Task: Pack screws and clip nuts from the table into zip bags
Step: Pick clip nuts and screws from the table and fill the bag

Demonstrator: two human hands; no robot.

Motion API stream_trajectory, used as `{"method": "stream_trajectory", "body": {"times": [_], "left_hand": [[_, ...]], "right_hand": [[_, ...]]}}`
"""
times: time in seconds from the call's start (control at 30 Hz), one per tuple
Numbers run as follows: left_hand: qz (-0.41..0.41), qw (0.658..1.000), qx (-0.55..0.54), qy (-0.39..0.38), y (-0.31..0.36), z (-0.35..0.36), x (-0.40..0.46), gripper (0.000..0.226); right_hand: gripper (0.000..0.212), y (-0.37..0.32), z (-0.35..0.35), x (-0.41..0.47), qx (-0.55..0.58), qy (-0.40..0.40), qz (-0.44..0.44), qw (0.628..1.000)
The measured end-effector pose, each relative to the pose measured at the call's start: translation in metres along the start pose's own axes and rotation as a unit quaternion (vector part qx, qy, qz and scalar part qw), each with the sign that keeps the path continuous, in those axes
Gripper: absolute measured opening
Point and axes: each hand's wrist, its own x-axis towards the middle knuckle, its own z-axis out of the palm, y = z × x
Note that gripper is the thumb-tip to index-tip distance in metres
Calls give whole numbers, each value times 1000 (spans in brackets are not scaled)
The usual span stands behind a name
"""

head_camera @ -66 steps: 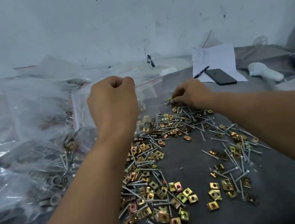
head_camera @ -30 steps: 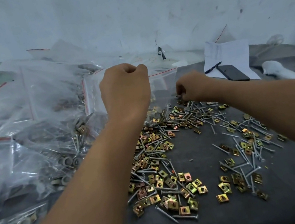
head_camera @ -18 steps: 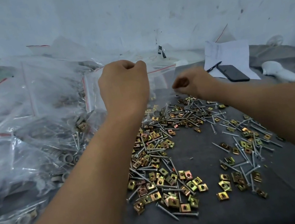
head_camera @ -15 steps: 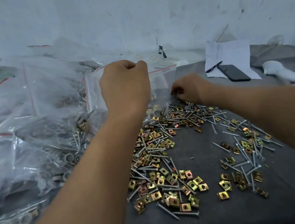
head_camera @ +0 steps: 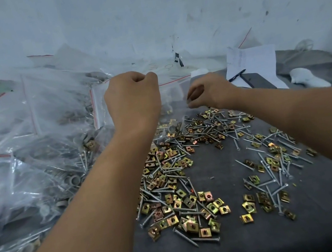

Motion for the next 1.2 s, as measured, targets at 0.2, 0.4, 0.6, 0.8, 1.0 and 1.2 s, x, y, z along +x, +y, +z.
{"method": "stream_trajectory", "body": {"times": [0.2, 0.4, 0.6, 0.8, 1.0, 1.2], "left_hand": [[-3, 1000, -10, -2, 0, 1, 0, 29], [-8, 1000, -3, -5, 0, -1, 1, 30], [-6, 1000, -6, -5, -1, -5, 2, 29], [8, 1000, 8, -8, 0, -4, 0, 29], [35, 997, 60, -34, 4, 2, -11, 23], [127, 983, 117, -53, 8, 13, -26, 22]], "right_hand": [[21, -8, 16, 3, -159, -57, -66, 983], [24, -22, 14, 7, -247, -116, -120, 955], [18, -21, 14, 3, -199, -126, -85, 968], [18, -13, 2, -21, 53, -68, 54, 995], [33, -37, -49, -60, 454, 121, 114, 876], [19, -85, -58, -120, 282, 183, -33, 941]]}}
